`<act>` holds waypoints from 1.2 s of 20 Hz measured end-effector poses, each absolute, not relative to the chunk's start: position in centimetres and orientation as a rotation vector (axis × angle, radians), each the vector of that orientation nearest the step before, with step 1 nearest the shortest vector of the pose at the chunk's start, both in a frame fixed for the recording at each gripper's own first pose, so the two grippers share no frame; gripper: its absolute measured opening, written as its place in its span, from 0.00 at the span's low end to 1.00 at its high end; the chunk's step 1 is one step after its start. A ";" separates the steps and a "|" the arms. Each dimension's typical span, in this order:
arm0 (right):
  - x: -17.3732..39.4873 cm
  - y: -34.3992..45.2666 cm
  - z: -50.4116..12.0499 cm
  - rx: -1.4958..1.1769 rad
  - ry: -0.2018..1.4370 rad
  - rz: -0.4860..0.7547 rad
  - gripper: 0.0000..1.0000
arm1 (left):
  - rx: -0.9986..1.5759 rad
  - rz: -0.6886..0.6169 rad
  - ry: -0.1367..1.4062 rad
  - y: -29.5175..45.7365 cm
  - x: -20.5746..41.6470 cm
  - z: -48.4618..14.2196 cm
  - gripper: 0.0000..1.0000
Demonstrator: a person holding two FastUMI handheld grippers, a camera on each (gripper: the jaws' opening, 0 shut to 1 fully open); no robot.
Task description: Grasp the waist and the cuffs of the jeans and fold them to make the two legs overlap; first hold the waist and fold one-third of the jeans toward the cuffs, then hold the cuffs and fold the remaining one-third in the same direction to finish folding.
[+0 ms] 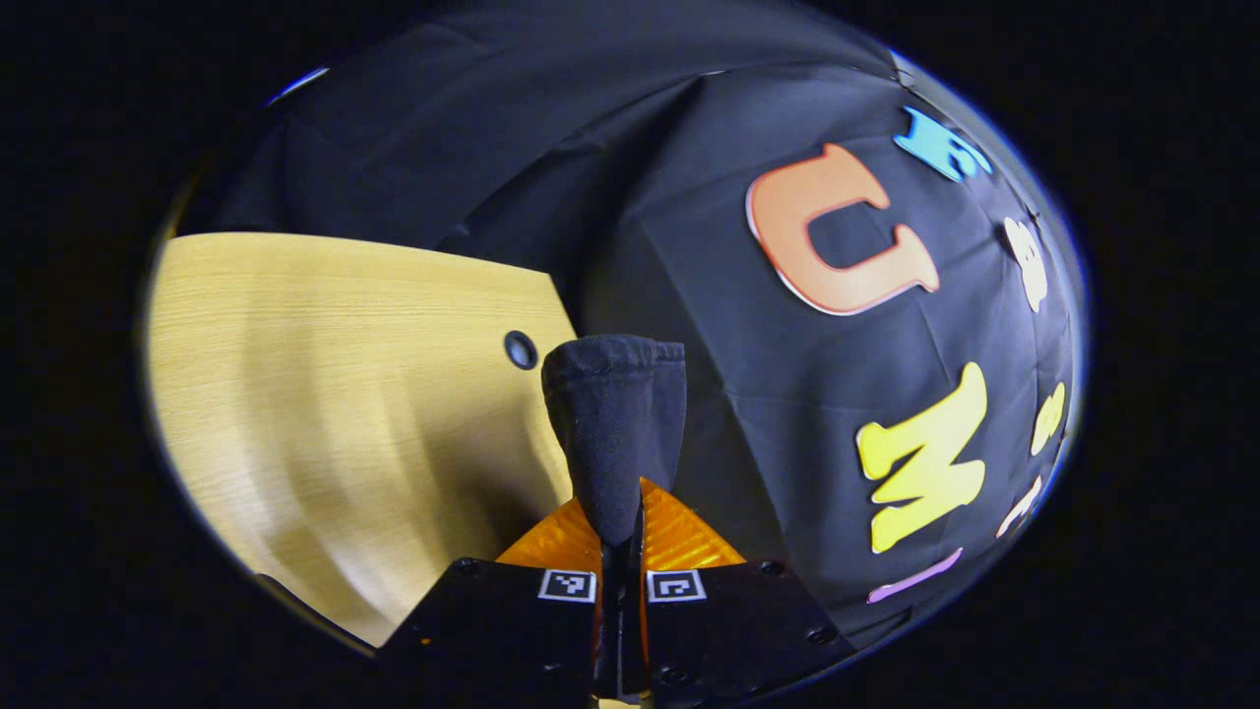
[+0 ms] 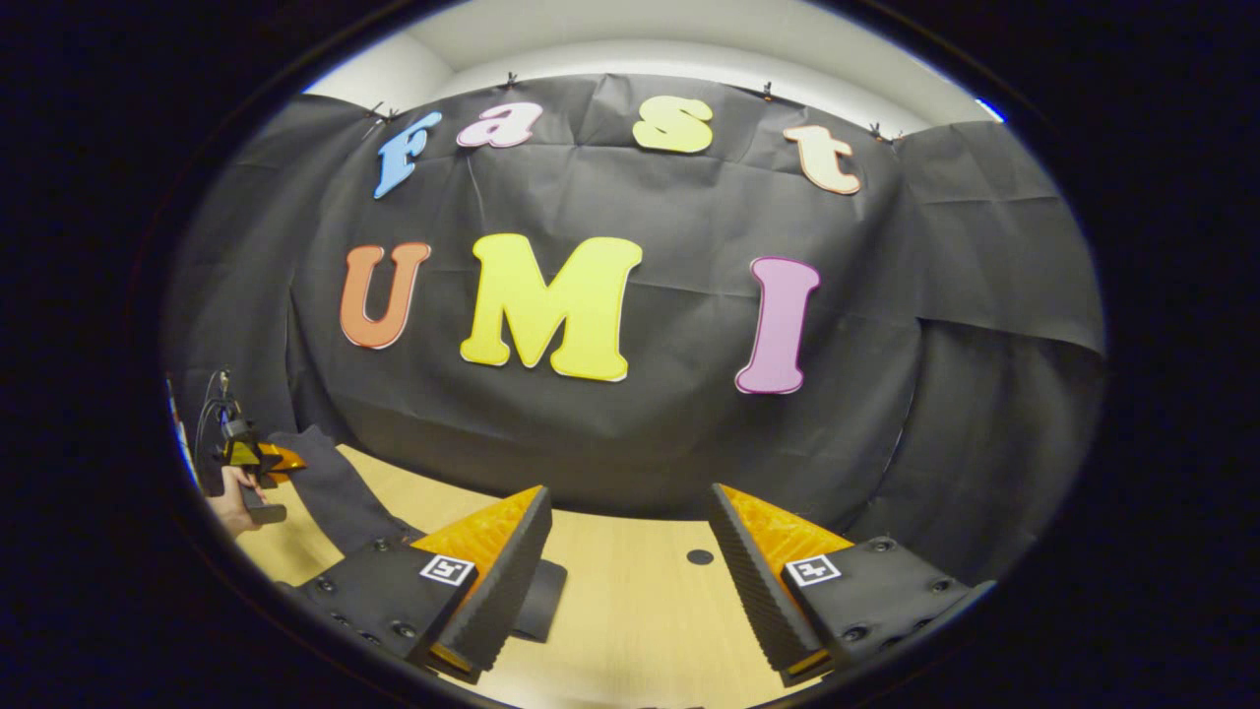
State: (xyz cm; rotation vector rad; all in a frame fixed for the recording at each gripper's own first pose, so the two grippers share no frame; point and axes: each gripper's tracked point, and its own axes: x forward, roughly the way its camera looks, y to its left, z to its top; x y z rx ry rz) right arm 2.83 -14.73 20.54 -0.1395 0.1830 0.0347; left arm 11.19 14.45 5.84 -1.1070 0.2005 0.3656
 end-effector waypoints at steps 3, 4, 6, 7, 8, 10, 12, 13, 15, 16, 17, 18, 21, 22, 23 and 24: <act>2.6 -16.5 20.4 -0.137 0.187 0.035 0.99 | -1.020 0.316 0.185 10.5 11.9 8.5 0.05; 2.5 -17.2 20.5 -0.135 0.187 0.033 0.99 | -0.987 0.300 0.185 9.1 12.4 9.3 0.05; 2.5 -18.7 20.3 -0.129 0.191 0.030 0.99 | -0.911 0.263 0.186 5.9 12.9 10.5 0.05; 2.4 -19.5 20.2 -0.127 0.197 0.026 0.99 | -0.861 0.241 0.188 3.9 13.0 10.9 0.05; 2.4 -20.2 20.0 -0.125 0.201 0.024 0.99 | -0.803 0.219 0.195 2.1 13.3 11.0 0.05; 2.2 -21.8 19.7 -0.124 0.210 0.016 0.99 | -0.677 0.171 0.218 -1.9 13.9 10.9 0.05; 2.1 -23.4 19.4 -0.119 0.220 0.008 0.99 | -0.547 0.124 0.245 -5.5 15.8 10.2 0.05; 2.0 -24.1 19.3 -0.115 0.224 0.004 0.99 | -0.491 0.104 0.260 -7.1 16.3 9.4 0.05; 1.9 -25.6 19.1 -0.105 0.226 -0.009 0.99 | -0.370 0.060 0.306 -10.0 17.5 7.1 0.05; 1.9 -26.3 19.0 -0.097 0.228 -0.014 0.99 | -0.304 0.040 0.331 -11.3 18.1 5.5 0.05; 1.8 -26.8 18.9 -0.089 0.229 -0.018 0.99 | -0.238 0.020 0.359 -12.5 18.4 4.0 0.05; 1.8 -27.3 18.6 -0.085 0.233 -0.023 0.99 | -0.170 0.003 0.388 -13.5 18.4 2.5 0.05; 1.8 -28.5 17.9 -0.074 0.248 -0.032 0.99 | 0.015 -0.024 0.439 -14.5 19.0 -1.5 0.05; 1.8 -28.8 17.6 -0.068 0.253 -0.035 0.99 | 0.064 -0.027 0.442 -14.4 19.3 -2.4 0.05; 1.8 -29.0 17.4 -0.063 0.257 -0.037 0.99 | 0.113 -0.034 0.446 -14.2 19.9 -3.3 0.05; 1.8 -29.1 17.1 -0.056 0.260 -0.039 0.98 | 0.154 -0.044 0.450 -13.9 20.6 -4.0 0.05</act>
